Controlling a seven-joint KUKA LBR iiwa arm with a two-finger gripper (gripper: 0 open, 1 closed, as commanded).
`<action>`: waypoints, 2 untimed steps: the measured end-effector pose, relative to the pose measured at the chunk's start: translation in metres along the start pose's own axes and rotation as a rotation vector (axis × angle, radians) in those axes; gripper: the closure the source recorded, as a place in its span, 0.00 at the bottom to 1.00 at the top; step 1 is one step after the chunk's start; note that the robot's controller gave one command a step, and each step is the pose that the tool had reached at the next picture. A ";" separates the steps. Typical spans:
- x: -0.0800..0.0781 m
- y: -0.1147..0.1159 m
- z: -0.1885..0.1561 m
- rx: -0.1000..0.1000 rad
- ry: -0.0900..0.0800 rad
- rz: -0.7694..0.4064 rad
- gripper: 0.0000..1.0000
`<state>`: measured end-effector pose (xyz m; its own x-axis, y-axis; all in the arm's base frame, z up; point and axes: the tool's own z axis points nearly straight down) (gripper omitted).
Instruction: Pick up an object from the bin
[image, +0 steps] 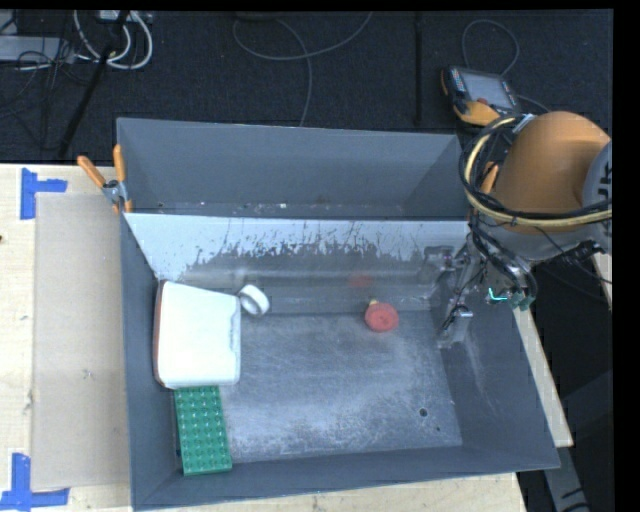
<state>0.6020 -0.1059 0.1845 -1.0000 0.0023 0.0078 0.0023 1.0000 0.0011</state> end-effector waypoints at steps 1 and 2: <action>-0.016 0.041 0.080 -0.003 -0.001 0.142 0.00; -0.017 0.039 0.076 0.000 -0.006 0.141 1.00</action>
Offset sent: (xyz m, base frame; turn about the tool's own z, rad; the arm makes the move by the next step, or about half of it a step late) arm 0.0167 0.0380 -0.0757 0.1449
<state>0.6188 -0.0665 0.1086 -0.9898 0.1424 0.0021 0.1424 0.9898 0.0003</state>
